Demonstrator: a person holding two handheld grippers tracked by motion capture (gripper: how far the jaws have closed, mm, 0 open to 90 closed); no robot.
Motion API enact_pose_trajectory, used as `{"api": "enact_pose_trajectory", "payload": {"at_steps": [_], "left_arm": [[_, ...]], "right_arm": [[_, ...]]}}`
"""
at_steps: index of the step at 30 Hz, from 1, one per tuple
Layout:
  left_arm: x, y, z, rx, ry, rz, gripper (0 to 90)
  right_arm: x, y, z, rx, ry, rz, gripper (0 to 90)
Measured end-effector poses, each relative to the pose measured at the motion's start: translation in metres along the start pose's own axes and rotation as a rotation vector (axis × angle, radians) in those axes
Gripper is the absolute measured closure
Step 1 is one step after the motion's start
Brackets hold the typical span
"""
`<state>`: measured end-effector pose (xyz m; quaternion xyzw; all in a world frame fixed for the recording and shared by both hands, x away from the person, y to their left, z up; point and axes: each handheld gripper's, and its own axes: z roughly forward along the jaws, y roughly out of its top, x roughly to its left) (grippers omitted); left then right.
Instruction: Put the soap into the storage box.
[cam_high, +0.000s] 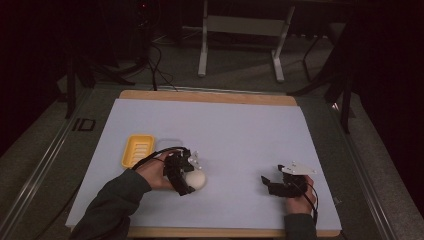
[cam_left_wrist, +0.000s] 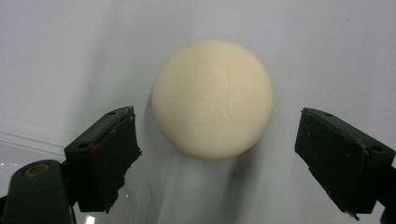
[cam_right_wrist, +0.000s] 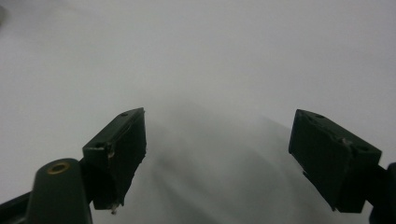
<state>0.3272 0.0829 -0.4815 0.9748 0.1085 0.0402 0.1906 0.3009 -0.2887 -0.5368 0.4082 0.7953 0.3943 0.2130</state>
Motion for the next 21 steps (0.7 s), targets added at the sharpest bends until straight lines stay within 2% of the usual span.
{"api": "enact_pose_trajectory", "payload": {"at_steps": [4, 21], "left_arm": [[0.0001, 0.003, 0.0025, 0.005, -0.009, -0.002, 11.3], [0.0026, 0.0101, 0.0093, 0.035, -0.014, 0.016, 11.1]], "right_arm": [[0.0001, 0.0, 0.0001, 0.001, -0.001, -0.002, 18.8], [0.0003, 0.0001, 0.0001, 0.002, 0.0, -0.004, 18.8]]}}
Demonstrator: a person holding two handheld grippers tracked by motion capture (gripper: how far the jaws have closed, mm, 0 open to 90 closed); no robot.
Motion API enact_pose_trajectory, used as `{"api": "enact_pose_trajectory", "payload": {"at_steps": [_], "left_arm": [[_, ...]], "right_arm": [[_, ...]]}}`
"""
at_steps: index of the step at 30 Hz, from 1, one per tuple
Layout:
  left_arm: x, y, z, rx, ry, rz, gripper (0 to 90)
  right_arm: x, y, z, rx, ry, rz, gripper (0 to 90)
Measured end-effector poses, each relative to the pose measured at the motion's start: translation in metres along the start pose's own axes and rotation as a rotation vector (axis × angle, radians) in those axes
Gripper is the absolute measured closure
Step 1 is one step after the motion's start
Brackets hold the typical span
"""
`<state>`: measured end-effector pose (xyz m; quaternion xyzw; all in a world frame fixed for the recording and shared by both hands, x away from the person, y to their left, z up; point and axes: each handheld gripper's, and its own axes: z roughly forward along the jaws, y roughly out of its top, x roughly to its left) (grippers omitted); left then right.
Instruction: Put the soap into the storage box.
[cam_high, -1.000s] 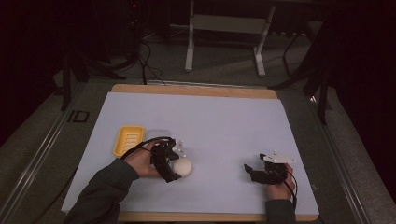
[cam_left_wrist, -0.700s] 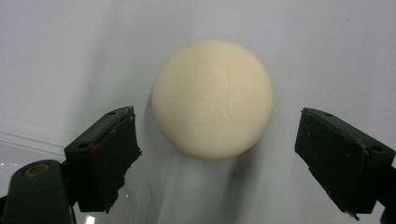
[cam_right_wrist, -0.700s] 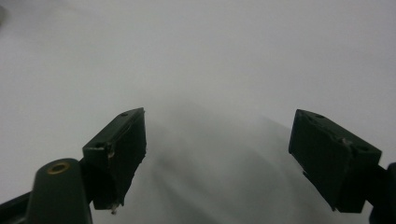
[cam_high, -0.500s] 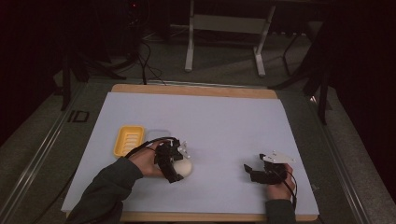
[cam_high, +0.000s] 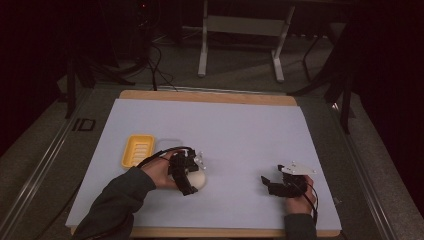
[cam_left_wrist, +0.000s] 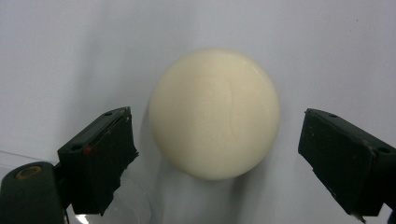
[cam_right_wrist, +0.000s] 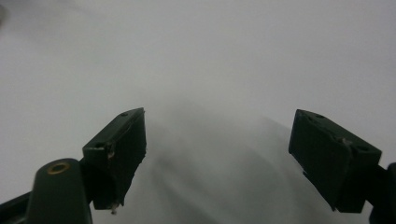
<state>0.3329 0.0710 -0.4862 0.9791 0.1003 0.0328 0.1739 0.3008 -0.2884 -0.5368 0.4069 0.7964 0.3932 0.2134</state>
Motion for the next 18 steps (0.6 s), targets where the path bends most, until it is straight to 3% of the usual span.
{"api": "enact_pose_trajectory", "payload": {"at_steps": [18], "left_arm": [[0.002, 0.009, 0.012, 0.053, -0.017, 0.02, 11.9]], "right_arm": [[0.0, 0.0, 0.0, 0.001, 0.0, -0.001, 18.8]]}}
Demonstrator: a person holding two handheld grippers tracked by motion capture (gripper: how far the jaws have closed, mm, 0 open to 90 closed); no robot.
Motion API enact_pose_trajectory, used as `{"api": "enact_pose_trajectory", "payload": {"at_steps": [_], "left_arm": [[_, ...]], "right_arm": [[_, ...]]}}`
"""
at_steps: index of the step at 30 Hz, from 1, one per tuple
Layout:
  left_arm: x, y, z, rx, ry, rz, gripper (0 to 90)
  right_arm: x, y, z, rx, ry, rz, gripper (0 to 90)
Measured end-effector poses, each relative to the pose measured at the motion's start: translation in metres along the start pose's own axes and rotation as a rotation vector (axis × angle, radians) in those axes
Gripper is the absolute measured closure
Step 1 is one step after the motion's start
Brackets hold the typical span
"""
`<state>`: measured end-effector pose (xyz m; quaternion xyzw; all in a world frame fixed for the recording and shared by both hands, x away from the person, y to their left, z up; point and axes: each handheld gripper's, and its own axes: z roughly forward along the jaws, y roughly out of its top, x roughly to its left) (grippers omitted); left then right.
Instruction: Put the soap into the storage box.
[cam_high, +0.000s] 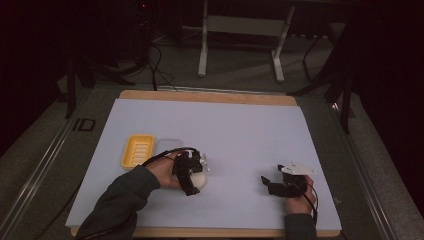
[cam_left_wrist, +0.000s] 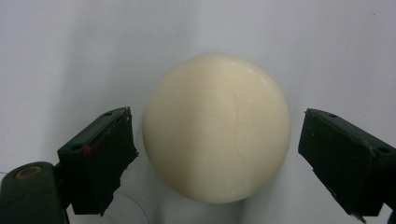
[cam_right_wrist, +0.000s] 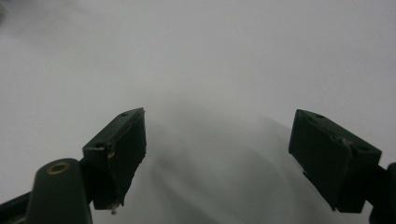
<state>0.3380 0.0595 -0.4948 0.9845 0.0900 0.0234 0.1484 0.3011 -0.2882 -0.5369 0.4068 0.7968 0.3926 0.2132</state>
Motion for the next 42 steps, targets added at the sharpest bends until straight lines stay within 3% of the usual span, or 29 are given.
{"api": "enact_pose_trajectory", "payload": {"at_steps": [7, 25, 42], "left_arm": [[0.0, 0.001, 0.004, 0.032, 0.005, 0.024, 14.7], [0.005, 0.004, 0.014, 0.077, -0.01, 0.031, 19.0], [0.005, 0.009, 0.012, 0.107, -0.02, 0.054, 25.5]], "right_arm": [[0.0, 0.0, 0.0, 0.001, 0.001, -0.001, 18.8], [0.0, 0.0, 0.0, 0.001, 0.003, -0.001, 18.8], [0.0, 0.0, 0.0, 0.001, 0.003, -0.001, 18.8]]}}
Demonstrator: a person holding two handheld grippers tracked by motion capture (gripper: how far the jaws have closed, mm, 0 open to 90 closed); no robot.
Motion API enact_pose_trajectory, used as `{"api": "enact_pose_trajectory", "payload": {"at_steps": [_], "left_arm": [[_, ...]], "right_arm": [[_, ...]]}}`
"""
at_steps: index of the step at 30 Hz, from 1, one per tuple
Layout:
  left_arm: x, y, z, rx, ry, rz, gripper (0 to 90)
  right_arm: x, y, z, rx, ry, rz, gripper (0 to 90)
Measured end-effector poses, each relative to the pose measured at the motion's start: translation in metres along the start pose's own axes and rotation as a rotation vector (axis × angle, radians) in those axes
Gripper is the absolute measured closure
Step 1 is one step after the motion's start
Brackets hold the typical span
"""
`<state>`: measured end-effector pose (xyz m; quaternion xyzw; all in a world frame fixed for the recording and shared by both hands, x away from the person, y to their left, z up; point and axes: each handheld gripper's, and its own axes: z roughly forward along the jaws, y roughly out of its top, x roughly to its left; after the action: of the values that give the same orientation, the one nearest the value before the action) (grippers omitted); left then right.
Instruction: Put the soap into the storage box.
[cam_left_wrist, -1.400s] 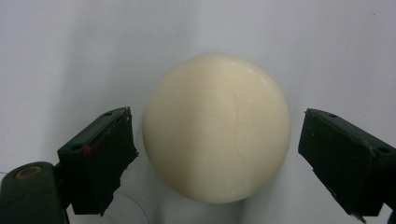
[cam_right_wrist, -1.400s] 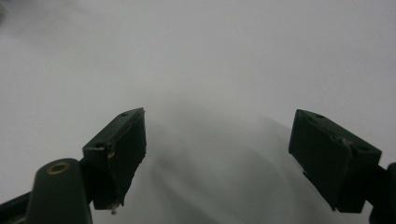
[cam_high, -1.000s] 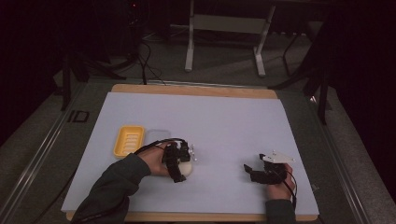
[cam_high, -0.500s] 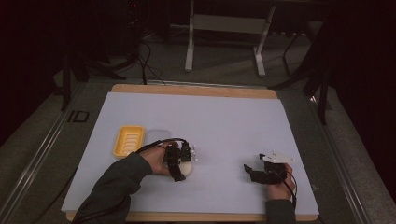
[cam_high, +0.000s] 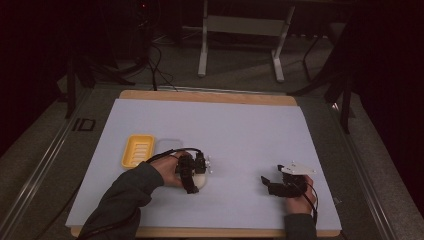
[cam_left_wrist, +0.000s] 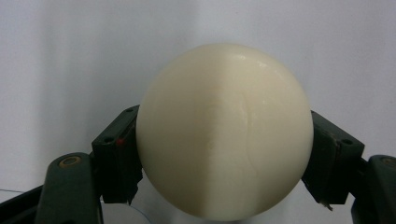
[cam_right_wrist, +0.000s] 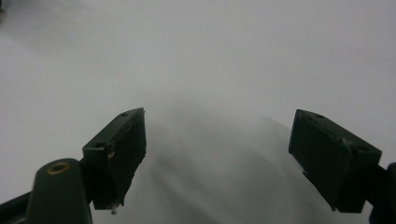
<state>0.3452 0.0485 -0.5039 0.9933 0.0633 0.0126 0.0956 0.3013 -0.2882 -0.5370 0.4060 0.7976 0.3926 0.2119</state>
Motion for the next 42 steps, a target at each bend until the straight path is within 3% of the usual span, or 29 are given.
{"api": "enact_pose_trajectory", "payload": {"at_steps": [9, 15, 21, 29, 35, 36, 40, 41, 42], "left_arm": [[0.0, -0.002, -0.002, 0.022, 0.009, 0.009, 25.7], [0.001, -0.006, -0.008, 0.011, 0.016, 0.005, 25.8], [0.006, -0.01, -0.018, 0.014, 0.026, -0.015, 25.8], [0.016, -0.021, -0.029, -0.005, 0.05, -0.066, 25.8], [0.027, -0.031, -0.033, -0.017, 0.052, -0.117, 25.7], [0.032, -0.035, -0.036, -0.021, 0.054, -0.143, 25.8], [0.037, -0.039, -0.038, -0.023, 0.055, -0.159, 25.8], [0.042, -0.045, -0.042, -0.04, 0.059, -0.19, 25.8], [0.042, -0.045, -0.042, -0.04, 0.059, -0.19, 25.8]], "right_arm": [[0.0, 0.0, 0.0, 0.0, -0.001, -0.002, 18.8], [0.0, 0.0, 0.0, -0.001, -0.002, -0.003, 18.8], [0.0, 0.0, 0.0, 0.0, -0.003, -0.002, 18.8], [0.0, 0.0, 0.0, -0.001, -0.002, -0.001, 18.8], [0.0, 0.0, 0.0, -0.001, -0.003, -0.001, 18.8], [0.0, 0.0, 0.0, -0.001, -0.003, -0.001, 18.8], [0.0, 0.0, 0.0, -0.002, -0.004, -0.001, 18.8], [0.0, 0.0, 0.0, -0.002, -0.003, -0.001, 18.8], [0.0, 0.0, 0.0, -0.001, -0.003, 0.0, 18.8]]}}
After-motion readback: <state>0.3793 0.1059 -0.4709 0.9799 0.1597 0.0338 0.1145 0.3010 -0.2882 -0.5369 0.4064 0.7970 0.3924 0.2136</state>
